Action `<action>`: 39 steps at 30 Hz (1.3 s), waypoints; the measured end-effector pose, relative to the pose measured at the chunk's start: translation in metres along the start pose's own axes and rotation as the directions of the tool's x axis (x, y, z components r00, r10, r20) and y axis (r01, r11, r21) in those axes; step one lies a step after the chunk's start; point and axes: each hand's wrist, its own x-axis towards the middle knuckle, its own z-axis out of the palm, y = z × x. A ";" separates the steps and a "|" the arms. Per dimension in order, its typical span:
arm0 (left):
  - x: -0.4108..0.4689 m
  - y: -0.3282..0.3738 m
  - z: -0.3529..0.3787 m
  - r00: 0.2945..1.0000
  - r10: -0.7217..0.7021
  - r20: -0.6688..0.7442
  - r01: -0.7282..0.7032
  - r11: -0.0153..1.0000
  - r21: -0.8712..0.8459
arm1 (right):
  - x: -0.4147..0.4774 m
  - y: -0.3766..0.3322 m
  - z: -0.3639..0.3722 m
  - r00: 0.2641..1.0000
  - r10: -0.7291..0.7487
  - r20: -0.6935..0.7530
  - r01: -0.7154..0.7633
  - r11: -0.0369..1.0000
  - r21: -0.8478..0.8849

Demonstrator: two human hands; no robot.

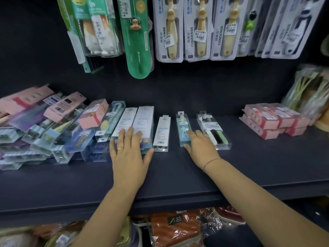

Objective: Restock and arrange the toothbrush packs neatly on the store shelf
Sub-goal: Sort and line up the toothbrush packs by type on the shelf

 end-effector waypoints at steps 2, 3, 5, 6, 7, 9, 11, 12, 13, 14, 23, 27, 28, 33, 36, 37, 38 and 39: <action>0.001 0.001 0.001 0.999 0.017 -0.027 -0.017 1.000 -0.006 | 0.005 0.000 -0.001 1.000 0.008 -0.004 -0.008 1.000 0.020; 0.002 0.002 0.001 0.999 0.022 -0.040 -0.022 1.000 -0.019 | 0.004 -0.002 -0.002 1.000 0.007 -0.010 -0.007 1.000 0.001; 0.002 0.004 -0.001 0.998 0.044 -0.052 -0.047 0.998 -0.046 | -0.001 -0.007 -0.005 0.996 -0.016 -0.087 0.012 0.999 -0.043; 0.001 0.005 -0.002 0.996 0.073 -0.056 -0.076 0.996 -0.054 | -0.004 -0.011 -0.008 0.988 -0.041 -0.149 0.041 0.999 -0.002; 0.001 0.007 -0.002 0.992 0.114 -0.061 -0.118 0.991 -0.064 | -0.007 -0.018 -0.012 0.980 -0.056 -0.189 0.080 0.989 0.123; -0.002 0.012 -0.003 0.976 0.209 -0.065 -0.215 0.971 -0.102 | -0.013 -0.036 -0.021 0.993 -0.053 -0.104 0.099 0.848 0.520; -0.004 0.015 -0.007 0.971 0.235 -0.042 -0.239 0.955 -0.174 | -0.015 -0.052 -0.018 0.994 -0.086 0.060 0.011 0.660 0.751; -0.005 0.015 -0.010 0.978 0.207 -0.026 -0.207 0.950 -0.235 | -0.015 -0.057 -0.013 0.991 -0.092 0.094 -0.009 0.663 0.748; -0.006 0.013 -0.012 0.987 0.160 -0.008 -0.155 0.937 -0.314 | -0.014 -0.060 -0.007 0.991 -0.094 0.099 -0.007 0.689 0.724; -0.007 0.011 -0.013 0.994 0.106 0.022 -0.089 0.913 -0.398 | -0.012 -0.062 -0.003 0.991 -0.093 0.093 0.001 0.714 0.700; -0.005 0.008 -0.019 0.971 -0.138 0.196 0.239 0.602 -0.762 | -0.018 -0.068 -0.004 0.984 -0.148 0.095 0.109 0.936 0.335; -0.005 0.009 -0.016 0.978 -0.103 0.183 0.204 0.668 -0.715 | -0.021 -0.064 -0.001 0.971 -0.170 -0.167 0.195 0.969 0.149; -0.005 0.010 -0.016 0.977 -0.081 0.196 0.198 0.685 -0.701 | -0.020 -0.061 -0.002 0.964 -0.179 -0.197 0.206 0.970 0.126; -0.004 0.019 -0.016 0.948 -0.099 0.301 0.312 0.462 -0.830 | -0.011 -0.051 0.002 0.959 -0.216 -0.182 0.218 0.976 -0.007; -0.003 0.024 -0.016 0.946 -0.097 0.308 0.321 0.396 -0.860 | -0.012 -0.049 -0.004 0.944 -0.142 -0.299 0.158 0.987 0.031; -0.004 0.025 -0.016 0.948 -0.086 0.306 0.313 0.428 -0.848 | -0.014 -0.046 -0.009 0.937 -0.070 -0.343 0.122 0.984 0.132; -0.004 0.026 -0.016 0.949 -0.069 0.307 0.300 0.493 -0.817 | -0.016 -0.041 -0.014 0.932 0.014 -0.361 0.082 0.965 0.251; -0.005 0.026 -0.015 0.948 -0.040 0.316 0.278 0.587 -0.761 | -0.016 -0.035 -0.019 0.936 0.090 -0.339 0.045 0.928 0.371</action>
